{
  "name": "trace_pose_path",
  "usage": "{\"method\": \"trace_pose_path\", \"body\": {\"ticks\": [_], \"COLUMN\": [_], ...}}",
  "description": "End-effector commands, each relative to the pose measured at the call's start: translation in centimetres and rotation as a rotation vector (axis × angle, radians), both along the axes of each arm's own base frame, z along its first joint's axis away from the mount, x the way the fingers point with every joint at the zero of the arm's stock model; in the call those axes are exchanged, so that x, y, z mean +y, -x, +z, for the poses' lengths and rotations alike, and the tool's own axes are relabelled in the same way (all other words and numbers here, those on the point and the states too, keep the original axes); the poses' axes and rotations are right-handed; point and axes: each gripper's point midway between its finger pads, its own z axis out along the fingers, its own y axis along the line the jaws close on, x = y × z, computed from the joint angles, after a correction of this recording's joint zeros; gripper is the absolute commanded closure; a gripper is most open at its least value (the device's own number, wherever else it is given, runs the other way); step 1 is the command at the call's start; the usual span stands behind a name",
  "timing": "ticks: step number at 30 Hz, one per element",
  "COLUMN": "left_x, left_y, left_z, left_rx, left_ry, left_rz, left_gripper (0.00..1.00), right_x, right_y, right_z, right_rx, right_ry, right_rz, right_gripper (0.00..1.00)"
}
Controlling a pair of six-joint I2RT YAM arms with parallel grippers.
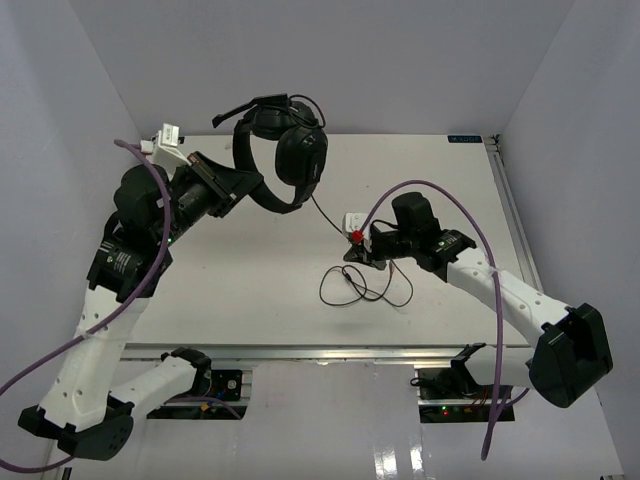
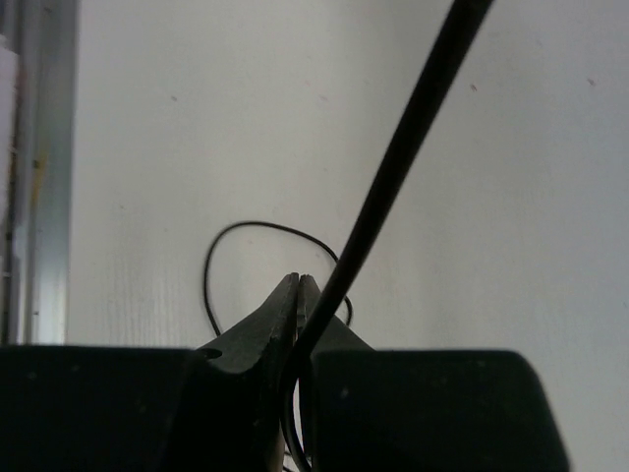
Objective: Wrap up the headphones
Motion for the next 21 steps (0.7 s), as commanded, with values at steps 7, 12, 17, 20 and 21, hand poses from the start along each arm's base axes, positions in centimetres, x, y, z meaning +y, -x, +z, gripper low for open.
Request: {"method": "trace_pose_path", "body": {"ticks": [7,12,17,20,21], "left_x": [0.0,0.5,0.1,0.1,0.1], "left_y": [-8.4,-11.4,-13.6,-14.8,-15.0], "left_z": [-2.4,-6.9,-10.0,-12.0,-12.6], "left_rx": [0.013,0.066,0.107,0.139,0.148], "left_ry": [0.026,-0.098,-0.196,-0.241,-0.252], "left_rz": [0.204,0.28,0.293,0.311,0.314], "left_gripper": [1.0,1.0,1.0,1.0,1.0], "right_x": [-7.6,-9.3,-9.9,-8.9,-8.4], "right_y": [-6.5,-5.9,-6.5,-6.0,-5.8], "right_z": [2.3,2.9,3.7,5.2,5.7], "right_rx": [-0.308,-0.344,-0.476,-0.551,-0.594], "right_ry": [0.379,0.522,0.611,0.614,0.622], "right_rz": [-0.408,-0.36,-0.306,-0.238,-0.209], "right_gripper": [0.92,0.92,0.92,0.92,0.92]}}
